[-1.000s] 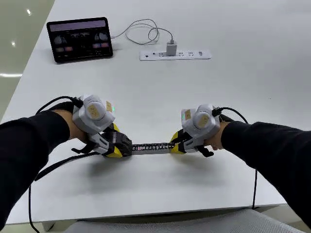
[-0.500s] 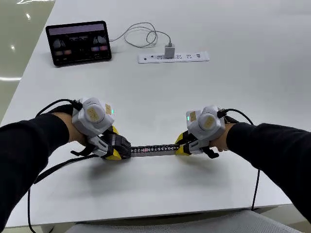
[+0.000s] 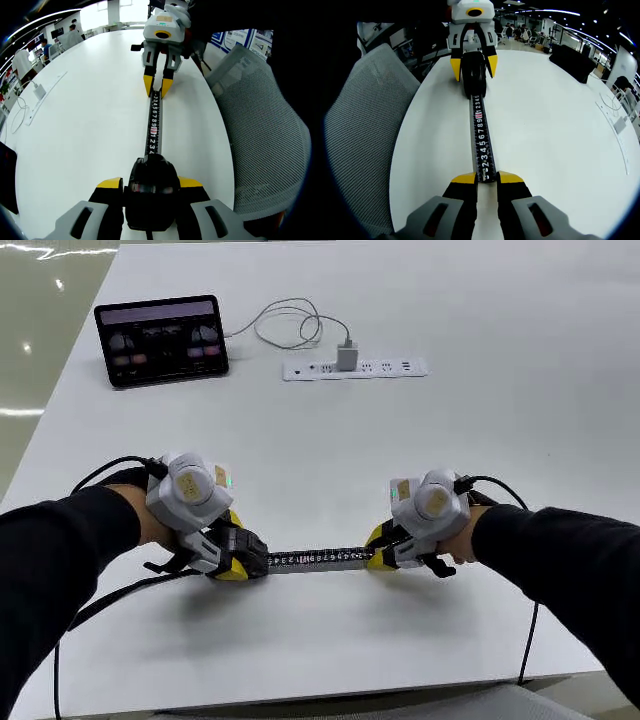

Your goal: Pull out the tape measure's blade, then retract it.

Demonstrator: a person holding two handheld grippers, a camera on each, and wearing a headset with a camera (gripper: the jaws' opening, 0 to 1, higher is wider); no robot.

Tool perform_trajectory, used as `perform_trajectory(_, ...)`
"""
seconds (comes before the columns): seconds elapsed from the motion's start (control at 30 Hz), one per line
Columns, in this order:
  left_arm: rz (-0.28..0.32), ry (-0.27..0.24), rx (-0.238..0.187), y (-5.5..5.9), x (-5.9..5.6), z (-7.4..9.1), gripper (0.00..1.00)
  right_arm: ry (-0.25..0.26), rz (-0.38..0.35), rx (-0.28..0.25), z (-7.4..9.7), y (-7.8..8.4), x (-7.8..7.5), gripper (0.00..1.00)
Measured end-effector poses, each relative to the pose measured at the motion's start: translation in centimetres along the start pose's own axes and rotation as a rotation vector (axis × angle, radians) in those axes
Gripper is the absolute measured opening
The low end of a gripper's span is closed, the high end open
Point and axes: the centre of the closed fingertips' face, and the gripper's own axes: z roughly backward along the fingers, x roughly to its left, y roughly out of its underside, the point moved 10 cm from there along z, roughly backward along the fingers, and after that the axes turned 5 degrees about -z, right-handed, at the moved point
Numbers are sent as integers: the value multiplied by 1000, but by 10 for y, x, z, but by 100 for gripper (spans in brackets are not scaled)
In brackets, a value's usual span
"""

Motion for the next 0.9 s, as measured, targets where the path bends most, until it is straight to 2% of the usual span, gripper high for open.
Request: perform_trajectory(0.9, 8, -7, -4, 0, -1, 1, 36, 12, -15, 11, 15, 18, -2, 10)
